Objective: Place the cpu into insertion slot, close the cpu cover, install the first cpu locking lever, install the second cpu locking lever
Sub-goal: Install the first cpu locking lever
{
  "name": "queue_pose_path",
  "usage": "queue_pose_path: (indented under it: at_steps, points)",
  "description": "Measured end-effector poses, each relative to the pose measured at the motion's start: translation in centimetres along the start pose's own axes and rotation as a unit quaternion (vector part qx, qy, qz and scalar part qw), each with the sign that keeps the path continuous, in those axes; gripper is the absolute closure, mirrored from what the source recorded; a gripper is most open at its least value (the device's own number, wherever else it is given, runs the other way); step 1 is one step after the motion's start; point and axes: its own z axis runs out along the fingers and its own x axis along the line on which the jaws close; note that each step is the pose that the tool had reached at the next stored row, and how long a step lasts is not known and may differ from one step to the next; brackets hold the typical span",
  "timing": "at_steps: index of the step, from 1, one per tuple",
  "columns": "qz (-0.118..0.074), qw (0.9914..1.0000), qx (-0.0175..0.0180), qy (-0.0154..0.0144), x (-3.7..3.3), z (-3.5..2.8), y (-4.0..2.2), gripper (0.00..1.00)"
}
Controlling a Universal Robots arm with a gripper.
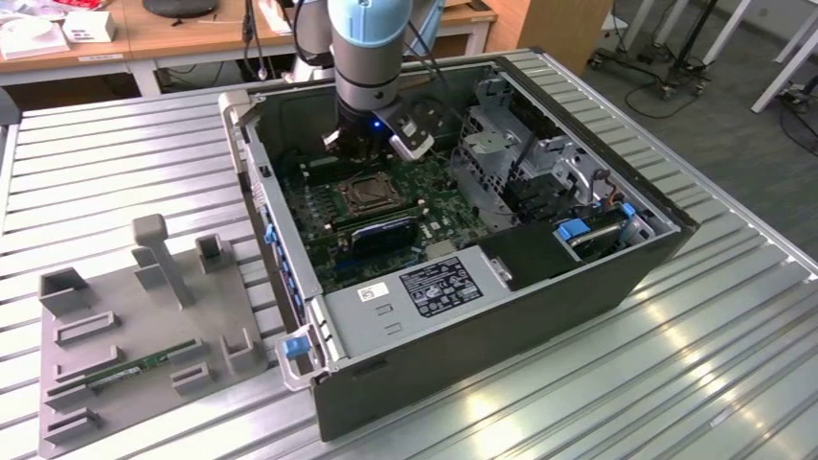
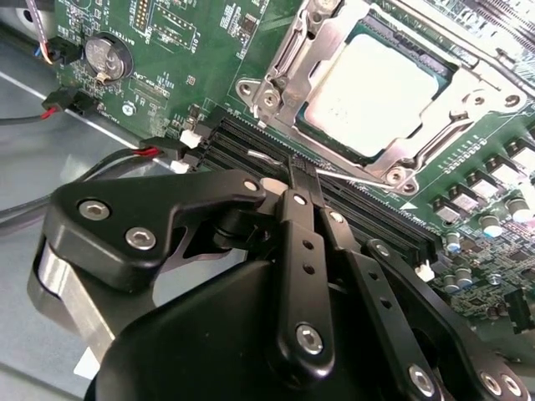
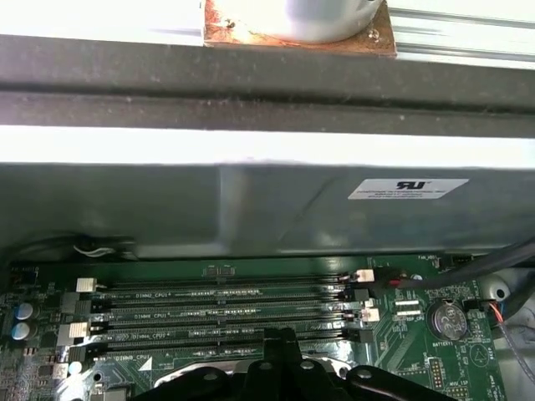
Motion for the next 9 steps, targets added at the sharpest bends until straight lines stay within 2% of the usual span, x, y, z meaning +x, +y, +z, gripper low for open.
queue_pose_path:
  at_steps: [9]
  points:
    - [0.002,1.00000,0.0009,-0.0006,0.03,0.16,0.39,0.89]
